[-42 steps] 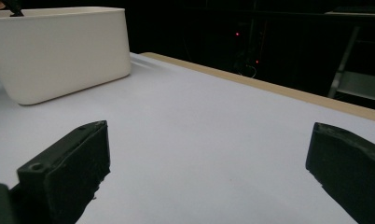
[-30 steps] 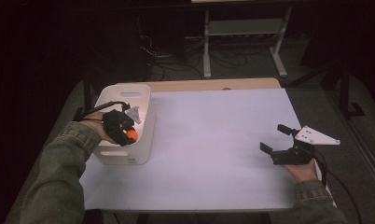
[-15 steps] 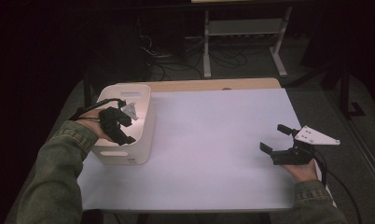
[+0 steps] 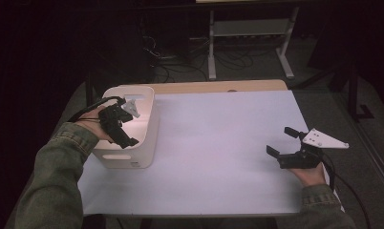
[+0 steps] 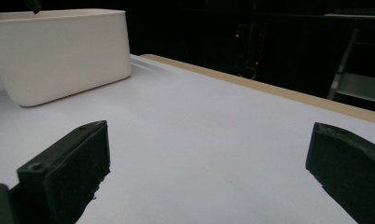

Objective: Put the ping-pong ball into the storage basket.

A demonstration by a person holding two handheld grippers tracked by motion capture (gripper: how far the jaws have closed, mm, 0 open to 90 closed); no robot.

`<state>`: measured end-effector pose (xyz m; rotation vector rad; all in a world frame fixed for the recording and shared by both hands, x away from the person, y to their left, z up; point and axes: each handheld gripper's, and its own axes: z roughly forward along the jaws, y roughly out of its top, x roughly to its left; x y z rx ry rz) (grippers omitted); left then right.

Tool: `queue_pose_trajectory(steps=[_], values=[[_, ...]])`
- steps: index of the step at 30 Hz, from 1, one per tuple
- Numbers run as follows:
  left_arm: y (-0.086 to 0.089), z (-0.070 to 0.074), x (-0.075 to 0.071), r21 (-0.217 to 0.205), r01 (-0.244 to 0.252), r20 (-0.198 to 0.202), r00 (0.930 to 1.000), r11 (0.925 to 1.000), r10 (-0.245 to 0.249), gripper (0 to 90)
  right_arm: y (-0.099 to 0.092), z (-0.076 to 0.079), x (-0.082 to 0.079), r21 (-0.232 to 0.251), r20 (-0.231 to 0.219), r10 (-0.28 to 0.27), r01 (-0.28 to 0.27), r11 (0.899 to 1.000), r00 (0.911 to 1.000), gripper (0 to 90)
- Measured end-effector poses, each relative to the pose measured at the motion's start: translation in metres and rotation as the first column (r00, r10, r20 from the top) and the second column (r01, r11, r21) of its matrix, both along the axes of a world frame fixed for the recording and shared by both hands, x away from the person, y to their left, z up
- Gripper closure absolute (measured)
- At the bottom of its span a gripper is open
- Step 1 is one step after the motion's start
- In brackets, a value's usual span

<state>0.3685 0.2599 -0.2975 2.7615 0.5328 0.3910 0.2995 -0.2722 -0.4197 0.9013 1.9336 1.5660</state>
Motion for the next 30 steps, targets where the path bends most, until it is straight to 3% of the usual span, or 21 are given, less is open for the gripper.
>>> queue_pose_trajectory(steps=[5,13,18,19,21,28,30], values=[[0.001,0.002,0.0,-0.018,-0.009,-0.016,0.9998,0.9998,0.009,0.0,0.0,0.0,0.0,0.002,0.0,0.001,-0.001,1.0,1.0,0.0],[0.004,0.008,-0.004,-0.035,-0.02,-0.01,0.9998,0.9992,0.02,0.0,0.0,0.0,0.0,0.003,0.002,0.0,0.0,1.0,1.0,0.0],[0.009,0.014,-0.011,-0.093,-0.003,0.0,1.0,0.9957,0.003,0.0,0.0,0.0,0.0,0.004,0.003,0.001,-0.001,1.0,1.0,0.0],[0.012,0.017,-0.013,-0.135,-0.002,0.007,1.0,0.9908,0.003,0.0,0.0,0.0,0.0,0.003,0.003,0.003,-0.003,1.0,1.0,0.0],[0.015,0.019,-0.016,-0.168,0.002,0.015,0.9999,0.9857,0.001,0.0,0.0,0.001,0.0,0.001,0.006,0.003,-0.003,1.0,1.0,0.0],[0.019,0.018,-0.023,-0.21,0.003,0.048,0.9988,0.9776,0.007,0.0,0.001,0.0,0.0,0.001,0.003,0.004,-0.004,1.0,1.0,0.0],[0.023,0.016,-0.025,-0.237,-0.008,0.06,0.9979,0.9715,0.023,0.0,0.001,0.0,0.0,0.0,0.005,0.004,-0.004,1.0,1.0,0.0]])
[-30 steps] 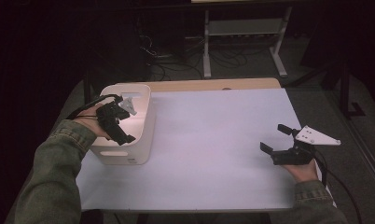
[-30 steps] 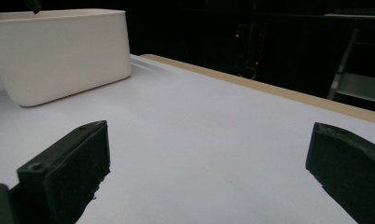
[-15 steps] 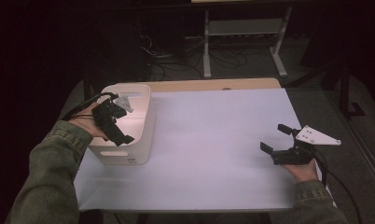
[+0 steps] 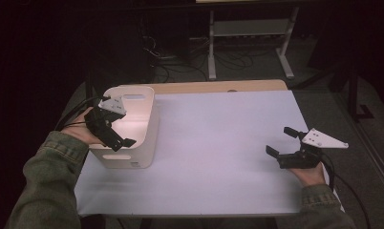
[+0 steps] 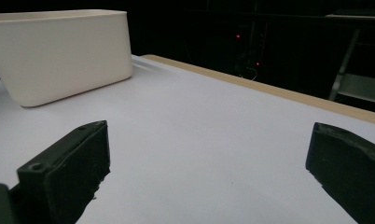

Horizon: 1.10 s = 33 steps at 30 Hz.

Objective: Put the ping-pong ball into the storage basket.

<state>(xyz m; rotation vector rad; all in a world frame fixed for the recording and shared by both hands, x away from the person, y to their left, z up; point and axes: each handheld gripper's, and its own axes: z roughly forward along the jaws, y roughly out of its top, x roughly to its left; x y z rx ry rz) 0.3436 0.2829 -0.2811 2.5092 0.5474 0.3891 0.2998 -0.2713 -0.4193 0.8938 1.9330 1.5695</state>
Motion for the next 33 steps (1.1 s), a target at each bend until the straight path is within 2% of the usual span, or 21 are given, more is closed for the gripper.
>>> queue_pose_trajectory(steps=[4,7,9,10,14,15,16,17,20,21,28,29,30,31,32,33], values=[[0.005,-0.001,-0.002,-0.03,-0.021,0.014,0.9997,0.9993,0.022,0.0,-0.001,0.0,0.0,0.003,-0.001,-0.001,0.001,1.0,1.0,0.0],[0.011,-0.003,-0.007,-0.082,-0.045,0.04,0.998,0.9956,0.049,0.0,0.0,0.0,0.0,0.003,-0.003,0.0,0.0,1.0,1.0,0.0],[0.011,-0.003,-0.007,-0.082,-0.045,0.04,0.998,0.9956,0.049,0.0,0.0,0.0,0.0,0.002,-0.003,-0.001,0.001,1.0,1.0,0.0],[0.014,-0.004,-0.01,-0.112,-0.052,0.051,0.997,0.9923,0.058,0.0,0.0,0.0,0.0,0.002,0.0,0.0,0.0,1.0,1.0,0.0],[0.017,-0.007,-0.012,-0.126,-0.063,0.061,0.9956,0.99,0.071,0.0,0.0,0.0,0.0,0.001,-0.001,0.0,0.0,1.0,1.0,0.0],[0.018,-0.007,-0.015,-0.15,-0.06,0.067,0.9953,0.9869,0.07,0.0,0.0,0.0,0.0,0.001,0.0,0.0,0.0,1.0,1.0,0.0],[0.018,-0.007,-0.015,-0.15,-0.06,0.067,0.9953,0.9869,0.07,0.0,0.0,0.0,0.0,0.001,0.0,0.0,0.0,1.0,1.0,0.0],[0.019,-0.008,-0.017,-0.171,-0.061,0.077,0.9942,0.9834,0.075,0.0,0.0,0.0,0.0,0.001,0.0,0.0,0.0,1.0,1.0,0.0],[0.019,-0.01,-0.019,-0.184,-0.065,0.085,0.9931,0.9807,0.081,0.0,0.0,0.0,0.0,0.001,0.0,0.001,-0.001,1.0,1.0,0.0],[0.019,-0.011,-0.021,-0.205,-0.069,0.092,0.9917,0.9763,0.089,0.0,0.0,0.0,0.0,0.002,0.0,0.001,-0.001,1.0,1.0,0.0],[0.022,-0.016,-0.026,-0.236,-0.067,0.117,0.9885,0.9695,0.097,0.0,0.0,0.0,0.0,0.003,0.001,0.0,0.0,1.0,1.0,0.0],[0.023,-0.017,-0.029,-0.261,-0.067,0.127,0.9865,0.9629,0.103,0.0,0.0,0.0,0.0,0.002,0.0,0.001,-0.001,1.0,1.0,0.0],[0.023,-0.017,-0.029,-0.261,-0.067,0.127,0.9865,0.9629,0.103,0.0,0.0,0.0,0.0,0.002,0.0,0.001,-0.001,1.0,1.0,0.0],[0.024,-0.019,-0.03,-0.281,-0.073,0.141,0.9832,0.9569,0.116,0.0,0.0,0.0,0.0,0.001,0.0,0.001,-0.001,1.0,1.0,0.0],[0.024,-0.019,-0.03,-0.281,-0.073,0.141,0.9832,0.9569,0.116,0.0,0.0,0.0,0.0,0.001,0.0,0.001,-0.001,1.0,1.0,0.0],[0.025,-0.021,-0.032,-0.298,-0.076,0.152,0.9803,0.9517,0.126,0.0,0.0,0.0,0.0,0.001,0.0,0.001,-0.001,1.0,1.0,0.0]])
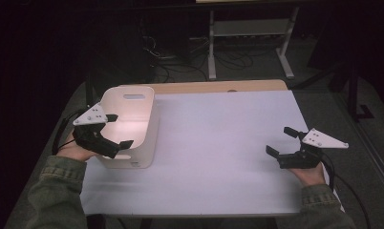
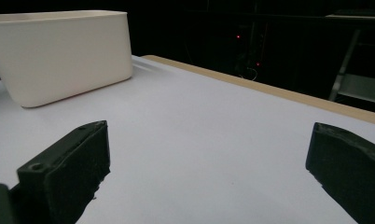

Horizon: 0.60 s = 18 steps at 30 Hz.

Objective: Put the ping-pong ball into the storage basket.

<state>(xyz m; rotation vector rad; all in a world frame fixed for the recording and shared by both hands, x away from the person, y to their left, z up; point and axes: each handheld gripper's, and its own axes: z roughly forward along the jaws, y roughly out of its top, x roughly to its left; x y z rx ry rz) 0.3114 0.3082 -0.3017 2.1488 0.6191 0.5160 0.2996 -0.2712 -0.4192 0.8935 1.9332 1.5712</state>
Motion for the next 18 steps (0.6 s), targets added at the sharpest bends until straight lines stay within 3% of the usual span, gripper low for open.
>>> queue_pose_trajectory(steps=[10,18], values=[[0.004,-0.005,-0.006,-0.023,-0.046,0.036,0.9983,0.9987,0.047,0.0,-0.001,0.001,0.0,0.003,0.003,-0.002,0.002,1.0,1.0,0.0],[0.011,-0.007,-0.012,-0.114,-0.042,0.057,0.9972,0.9926,0.049,0.0,0.0,0.0,0.0,0.0,0.001,-0.001,0.001,1.0,1.0,0.0]])
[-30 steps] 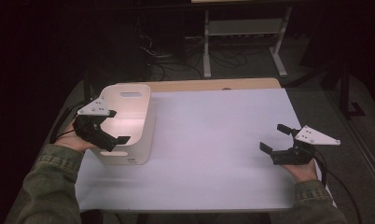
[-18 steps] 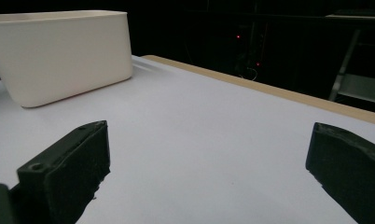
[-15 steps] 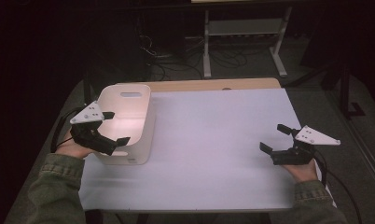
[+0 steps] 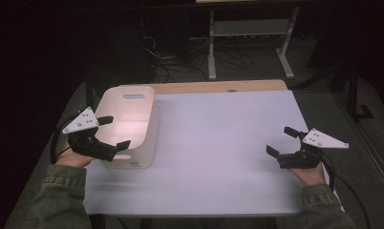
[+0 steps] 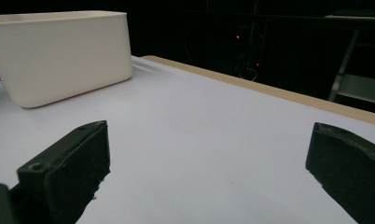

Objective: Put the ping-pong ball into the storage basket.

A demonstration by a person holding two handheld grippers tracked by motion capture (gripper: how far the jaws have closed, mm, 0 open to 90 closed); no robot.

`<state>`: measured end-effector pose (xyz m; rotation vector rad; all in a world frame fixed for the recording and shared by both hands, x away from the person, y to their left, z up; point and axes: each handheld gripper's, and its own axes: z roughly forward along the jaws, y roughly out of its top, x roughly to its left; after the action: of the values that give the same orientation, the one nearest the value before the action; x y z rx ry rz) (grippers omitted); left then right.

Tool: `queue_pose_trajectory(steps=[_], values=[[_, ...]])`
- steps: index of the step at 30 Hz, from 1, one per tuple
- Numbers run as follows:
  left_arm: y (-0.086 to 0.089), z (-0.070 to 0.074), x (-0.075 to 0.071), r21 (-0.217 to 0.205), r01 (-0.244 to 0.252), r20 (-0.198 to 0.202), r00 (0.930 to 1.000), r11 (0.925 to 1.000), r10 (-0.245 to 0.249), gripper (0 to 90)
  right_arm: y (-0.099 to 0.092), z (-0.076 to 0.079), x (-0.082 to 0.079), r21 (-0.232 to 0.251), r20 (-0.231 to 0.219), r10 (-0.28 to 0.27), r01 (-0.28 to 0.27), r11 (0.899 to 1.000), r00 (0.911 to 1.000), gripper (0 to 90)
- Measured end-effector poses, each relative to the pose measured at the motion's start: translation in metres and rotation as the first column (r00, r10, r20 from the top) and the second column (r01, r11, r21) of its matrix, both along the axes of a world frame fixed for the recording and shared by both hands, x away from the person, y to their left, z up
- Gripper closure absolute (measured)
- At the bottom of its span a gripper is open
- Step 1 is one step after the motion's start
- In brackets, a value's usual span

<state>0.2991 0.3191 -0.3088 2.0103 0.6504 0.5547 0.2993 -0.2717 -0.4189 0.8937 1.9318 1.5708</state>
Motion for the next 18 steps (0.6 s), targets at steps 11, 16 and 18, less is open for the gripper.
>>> queue_pose_trajectory(steps=[11,16,18], values=[[0.003,-0.01,-0.003,-0.047,-0.022,0.016,0.9996,0.9986,0.022,0.0,0.0,0.0,0.0,0.0,0.0,0.0,0.0,1.0,1.0,0.0],[0.005,-0.01,-0.007,-0.105,-0.028,0.045,0.9985,0.9941,0.033,0.0,0.0,0.0,0.0,0.0,0.0,0.0,0.0,1.0,1.0,0.0],[0.005,-0.01,-0.01,-0.104,-0.023,0.06,0.9978,0.9943,0.03,0.0,0.0,0.0,0.0,-0.001,0.001,-0.001,0.001,1.0,1.0,0.0]])
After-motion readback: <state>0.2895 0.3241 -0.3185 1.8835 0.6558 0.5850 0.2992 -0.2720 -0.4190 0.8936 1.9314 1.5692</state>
